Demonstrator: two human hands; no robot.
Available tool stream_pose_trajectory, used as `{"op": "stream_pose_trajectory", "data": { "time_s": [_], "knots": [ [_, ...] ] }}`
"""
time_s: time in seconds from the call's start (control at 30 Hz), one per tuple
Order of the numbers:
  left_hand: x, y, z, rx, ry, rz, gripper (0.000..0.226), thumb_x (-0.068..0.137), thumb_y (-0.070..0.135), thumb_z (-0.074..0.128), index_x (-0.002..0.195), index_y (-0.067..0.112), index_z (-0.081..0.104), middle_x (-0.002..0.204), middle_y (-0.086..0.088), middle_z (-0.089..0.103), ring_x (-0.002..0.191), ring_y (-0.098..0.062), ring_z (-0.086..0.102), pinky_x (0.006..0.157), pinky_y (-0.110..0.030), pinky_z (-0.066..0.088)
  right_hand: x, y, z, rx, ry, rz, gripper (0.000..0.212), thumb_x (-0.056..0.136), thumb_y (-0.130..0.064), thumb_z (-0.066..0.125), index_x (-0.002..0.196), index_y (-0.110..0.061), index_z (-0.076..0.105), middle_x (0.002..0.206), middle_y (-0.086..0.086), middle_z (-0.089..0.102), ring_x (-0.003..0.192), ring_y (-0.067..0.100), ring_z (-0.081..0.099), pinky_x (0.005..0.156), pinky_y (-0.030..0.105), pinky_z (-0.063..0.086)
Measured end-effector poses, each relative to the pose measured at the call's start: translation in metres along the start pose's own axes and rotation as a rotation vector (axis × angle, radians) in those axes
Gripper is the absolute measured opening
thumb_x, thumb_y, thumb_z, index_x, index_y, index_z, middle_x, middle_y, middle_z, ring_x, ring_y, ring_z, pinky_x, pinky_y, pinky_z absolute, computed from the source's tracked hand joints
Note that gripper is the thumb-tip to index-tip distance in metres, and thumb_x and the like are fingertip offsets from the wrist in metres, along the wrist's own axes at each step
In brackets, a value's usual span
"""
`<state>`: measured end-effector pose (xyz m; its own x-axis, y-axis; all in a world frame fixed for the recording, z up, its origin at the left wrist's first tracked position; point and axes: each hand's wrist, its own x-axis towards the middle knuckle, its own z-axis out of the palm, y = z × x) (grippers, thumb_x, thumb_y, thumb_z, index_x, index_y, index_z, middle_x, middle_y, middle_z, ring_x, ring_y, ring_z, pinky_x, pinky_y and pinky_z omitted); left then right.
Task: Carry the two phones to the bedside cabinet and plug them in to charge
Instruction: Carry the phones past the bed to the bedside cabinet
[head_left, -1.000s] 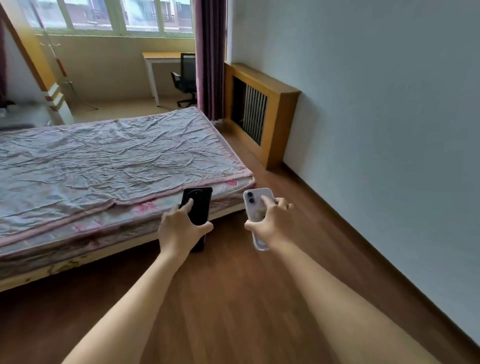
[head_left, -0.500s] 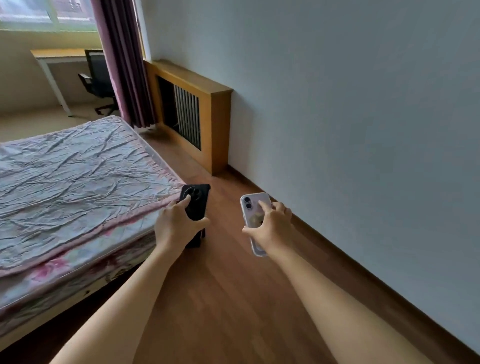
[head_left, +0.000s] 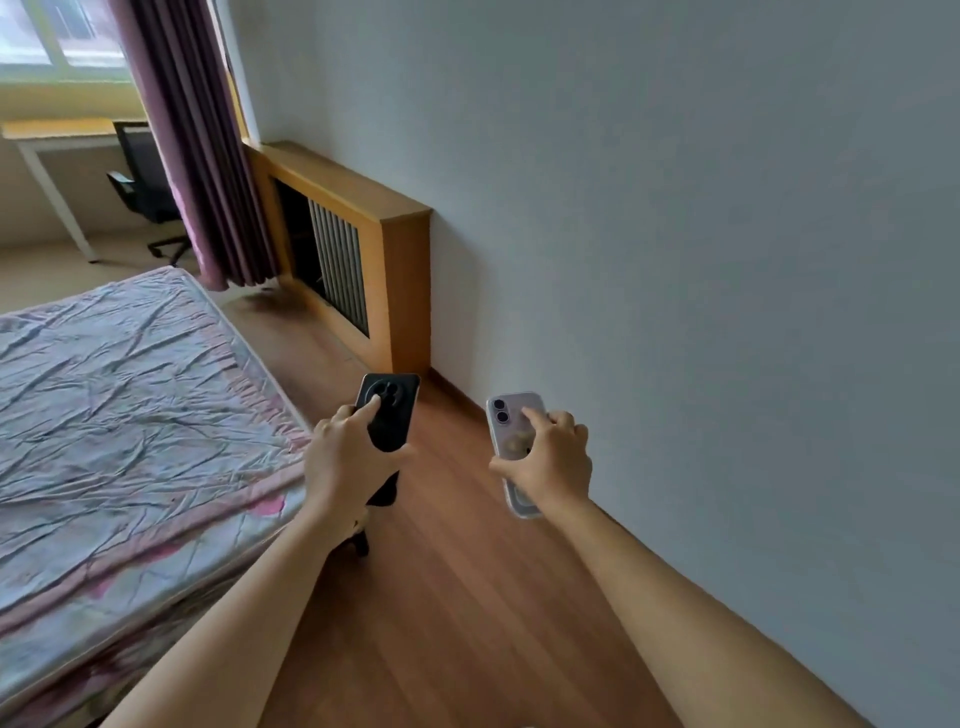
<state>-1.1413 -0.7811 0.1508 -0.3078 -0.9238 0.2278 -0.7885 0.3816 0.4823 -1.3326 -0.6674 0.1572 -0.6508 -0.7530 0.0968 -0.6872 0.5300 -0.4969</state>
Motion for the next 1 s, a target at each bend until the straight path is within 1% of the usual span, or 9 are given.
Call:
{"op": "stream_pose_trajectory", "data": {
  "time_s": [0.23, 0.47, 0.6, 0.8, 1.0],
  "knots": [
    [0.097, 0.036, 0.048, -0.004, 0.092, -0.191, 0.083, 0.065, 0.055, 0.068, 0.138, 0.023, 0.046, 0.113, -0.005, 0.064, 0.097, -0.028, 0.058, 0.071, -0.039, 0.053, 0.148, 0.002, 0.002, -0.065, -0.083, -0.214, 0.078, 0.066, -0.05, 0.075, 0.134, -0.027, 0.045, 0.127, 0.007, 0.048, 0.114, 0.026, 0.044, 0.078, 0.035, 0.049],
    [0.189, 0.027, 0.069, 0.042, 0.143, -0.334, 0.082, 0.064, 0.051, 0.07, 0.137, 0.023, 0.047, 0.112, -0.007, 0.065, 0.097, -0.029, 0.06, 0.075, -0.039, 0.053, 0.272, -0.028, 0.035, -0.038, -0.145, -0.331, 0.077, 0.067, -0.052, 0.073, 0.133, -0.027, 0.045, 0.127, 0.007, 0.049, 0.115, 0.026, 0.044, 0.079, 0.035, 0.05],
    [0.255, 0.007, 0.079, 0.059, 0.171, -0.4, 0.082, 0.063, 0.05, 0.072, 0.136, 0.022, 0.049, 0.108, -0.011, 0.067, 0.097, -0.032, 0.061, 0.077, -0.039, 0.052, 0.342, -0.059, 0.066, -0.008, -0.185, -0.393, 0.076, 0.066, -0.051, 0.074, 0.133, -0.027, 0.046, 0.127, 0.006, 0.049, 0.115, 0.026, 0.043, 0.077, 0.034, 0.048],
    [0.367, -0.015, 0.087, 0.052, 0.198, -0.458, 0.081, 0.064, 0.05, 0.072, 0.137, 0.022, 0.048, 0.11, -0.01, 0.068, 0.101, -0.031, 0.061, 0.076, -0.037, 0.051, 0.452, -0.117, 0.105, 0.027, -0.225, -0.454, 0.079, 0.066, -0.048, 0.074, 0.136, -0.026, 0.045, 0.128, 0.005, 0.047, 0.117, 0.025, 0.041, 0.075, 0.031, 0.043],
    [0.472, -0.033, 0.08, 0.059, 0.267, -0.484, 0.08, 0.064, 0.047, 0.072, 0.137, 0.023, 0.049, 0.11, -0.009, 0.068, 0.1, -0.029, 0.062, 0.077, -0.036, 0.05, 0.554, -0.186, 0.139, 0.075, -0.244, -0.51, 0.077, 0.063, -0.048, 0.074, 0.133, -0.029, 0.047, 0.126, 0.005, 0.046, 0.115, 0.027, 0.04, 0.084, 0.038, 0.048]
  ]
}}
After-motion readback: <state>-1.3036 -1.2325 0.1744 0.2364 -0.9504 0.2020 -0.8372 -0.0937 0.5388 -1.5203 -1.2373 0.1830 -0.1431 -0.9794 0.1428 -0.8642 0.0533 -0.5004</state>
